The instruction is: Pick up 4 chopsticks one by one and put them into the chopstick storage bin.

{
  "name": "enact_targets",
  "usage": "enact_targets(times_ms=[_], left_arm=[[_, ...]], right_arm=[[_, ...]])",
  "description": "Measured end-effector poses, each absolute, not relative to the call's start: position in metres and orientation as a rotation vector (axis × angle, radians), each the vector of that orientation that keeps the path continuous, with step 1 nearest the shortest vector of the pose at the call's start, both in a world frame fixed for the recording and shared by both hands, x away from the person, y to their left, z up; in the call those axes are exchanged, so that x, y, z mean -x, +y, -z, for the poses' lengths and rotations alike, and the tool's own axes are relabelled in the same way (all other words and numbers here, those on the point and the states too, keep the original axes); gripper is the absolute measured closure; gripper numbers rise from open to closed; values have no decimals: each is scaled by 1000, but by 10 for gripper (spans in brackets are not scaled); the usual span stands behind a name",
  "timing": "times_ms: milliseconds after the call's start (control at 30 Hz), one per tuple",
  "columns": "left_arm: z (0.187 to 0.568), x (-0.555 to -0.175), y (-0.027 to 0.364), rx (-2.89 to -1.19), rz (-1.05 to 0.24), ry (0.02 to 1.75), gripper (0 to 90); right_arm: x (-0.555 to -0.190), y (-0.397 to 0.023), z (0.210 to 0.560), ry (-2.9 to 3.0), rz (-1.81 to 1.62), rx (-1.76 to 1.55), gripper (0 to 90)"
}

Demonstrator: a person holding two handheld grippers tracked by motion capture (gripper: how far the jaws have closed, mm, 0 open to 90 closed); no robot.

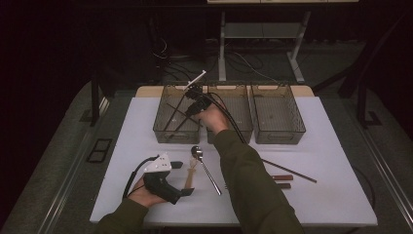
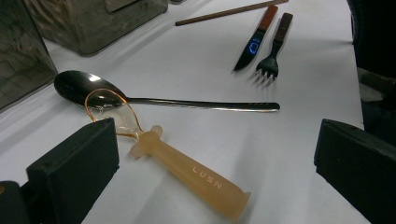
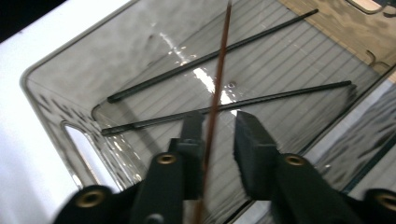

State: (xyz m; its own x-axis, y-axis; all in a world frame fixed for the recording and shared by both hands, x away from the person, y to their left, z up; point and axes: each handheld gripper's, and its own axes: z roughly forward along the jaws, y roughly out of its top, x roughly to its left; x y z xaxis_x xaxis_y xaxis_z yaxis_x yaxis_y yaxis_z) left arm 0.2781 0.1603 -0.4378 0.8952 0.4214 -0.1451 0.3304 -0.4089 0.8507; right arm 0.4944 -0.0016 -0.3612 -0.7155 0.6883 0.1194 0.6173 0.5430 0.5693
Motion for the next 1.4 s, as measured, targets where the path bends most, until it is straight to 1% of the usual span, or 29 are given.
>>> enact_targets(times_ms=[367, 433, 500, 633, 933, 1200, 1400], left_arm=[[437, -278, 161, -2043, -110, 541, 0], [437, -278, 161, -2049, -113, 538, 0], [437, -278, 161, -2052, -116, 535, 0], [438, -278, 161, -2052, -116, 535, 0], [438, -278, 161, -2055, -123, 534, 0], [438, -277, 161, -2045, -123, 557, 0], [438, -277, 161, -2046, -122, 567, 0]], right_arm=[[-484, -17, 353, 2616, -1049, -1043, 501], [-482, -21, 353, 2622, -1070, -1031, 506], [-479, -23, 353, 2632, -1108, -1002, 568], [-470, -26, 352, 2651, -1117, -945, 573], [-448, -56, 344, 2642, -1241, -848, 472], [-429, -90, 336, 2621, -1302, -760, 408], [-416, -114, 336, 2602, -1327, -752, 389]])
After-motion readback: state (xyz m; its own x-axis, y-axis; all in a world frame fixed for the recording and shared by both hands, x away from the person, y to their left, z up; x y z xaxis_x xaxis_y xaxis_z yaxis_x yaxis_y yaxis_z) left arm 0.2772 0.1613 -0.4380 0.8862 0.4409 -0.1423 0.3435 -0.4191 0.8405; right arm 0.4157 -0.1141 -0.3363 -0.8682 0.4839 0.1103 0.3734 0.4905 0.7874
